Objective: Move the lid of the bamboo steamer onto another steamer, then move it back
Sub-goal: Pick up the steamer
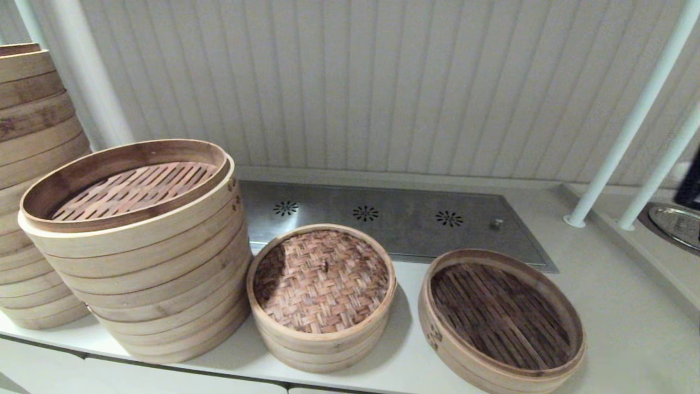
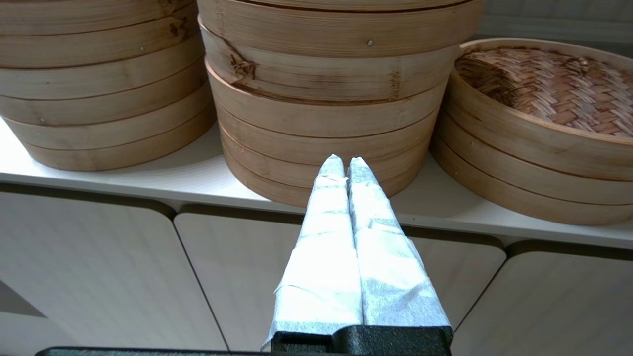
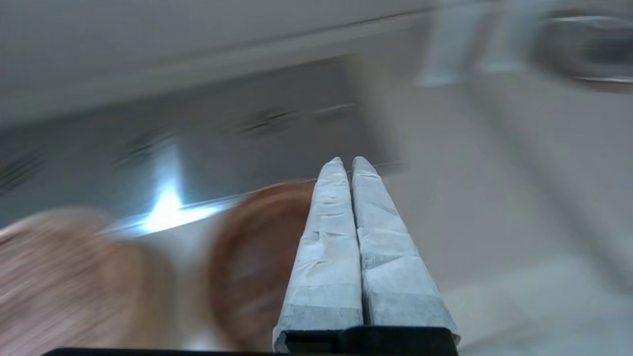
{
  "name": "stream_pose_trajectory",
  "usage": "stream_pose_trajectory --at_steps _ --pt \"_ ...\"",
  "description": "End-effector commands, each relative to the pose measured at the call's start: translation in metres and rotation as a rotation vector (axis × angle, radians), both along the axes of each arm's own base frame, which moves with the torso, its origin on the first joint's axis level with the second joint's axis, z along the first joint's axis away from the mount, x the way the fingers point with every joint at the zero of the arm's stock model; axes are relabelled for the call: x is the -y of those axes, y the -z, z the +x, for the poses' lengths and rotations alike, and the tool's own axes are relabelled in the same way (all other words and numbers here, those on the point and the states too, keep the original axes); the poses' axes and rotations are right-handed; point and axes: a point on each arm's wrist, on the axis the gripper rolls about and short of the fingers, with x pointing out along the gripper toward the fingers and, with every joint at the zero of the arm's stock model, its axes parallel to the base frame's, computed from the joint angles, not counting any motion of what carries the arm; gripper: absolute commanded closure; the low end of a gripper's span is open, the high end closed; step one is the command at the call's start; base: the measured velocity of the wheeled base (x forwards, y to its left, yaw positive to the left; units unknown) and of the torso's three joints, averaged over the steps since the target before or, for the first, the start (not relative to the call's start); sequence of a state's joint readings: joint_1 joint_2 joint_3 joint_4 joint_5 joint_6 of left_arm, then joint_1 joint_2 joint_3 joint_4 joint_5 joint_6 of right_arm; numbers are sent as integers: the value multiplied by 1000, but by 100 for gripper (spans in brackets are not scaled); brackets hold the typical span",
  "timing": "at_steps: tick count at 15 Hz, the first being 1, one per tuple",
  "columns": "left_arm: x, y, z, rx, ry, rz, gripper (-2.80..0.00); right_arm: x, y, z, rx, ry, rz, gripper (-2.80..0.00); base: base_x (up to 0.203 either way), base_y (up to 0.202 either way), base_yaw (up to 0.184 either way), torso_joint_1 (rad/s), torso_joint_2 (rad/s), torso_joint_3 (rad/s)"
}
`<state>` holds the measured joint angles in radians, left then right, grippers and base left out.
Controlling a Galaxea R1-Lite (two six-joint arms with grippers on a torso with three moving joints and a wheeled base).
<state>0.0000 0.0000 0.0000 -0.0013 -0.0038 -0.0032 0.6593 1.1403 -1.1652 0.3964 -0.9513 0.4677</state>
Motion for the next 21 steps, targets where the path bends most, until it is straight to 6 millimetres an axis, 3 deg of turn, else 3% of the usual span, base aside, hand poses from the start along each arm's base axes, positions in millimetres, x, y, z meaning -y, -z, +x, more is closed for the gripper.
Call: stream_pose_trajectory --at_steps 1,5,7,9,12,14,17,21 --pt "0 0 0 -1 -1 0 0 41 6 -41 76 130 29 0 0 0 0 0 0 0" --pt "0 0 0 -1 -1 -5 0 79 37 -87 116 462 4 0 0 0 0 0 0 0" --pt "0 0 0 -1 1 -6 0 86 72 -110 100 546 -14 0 0 0 0 0 0 0" --pt "0 0 0 -1 -1 -6 0 87 111 -118 42 562 -40 0 0 0 0 0 0 0" --pt "0 0 0 -1 -1 -6 0 85 147 -122 64 377 -22 0 0 0 0 0 0 0" --pt "0 0 0 -1 -1 -6 0 83 167 -121 60 393 -73 0 0 0 0 0 0 0" --pt "0 0 0 -1 -1 -6 0 78 183 -131 170 124 -114 0 0 0 0 0 0 0" --pt "0 0 0 -1 -1 -6 0 69 228 -137 189 -265 -195 0 0 0 0 0 0 0"
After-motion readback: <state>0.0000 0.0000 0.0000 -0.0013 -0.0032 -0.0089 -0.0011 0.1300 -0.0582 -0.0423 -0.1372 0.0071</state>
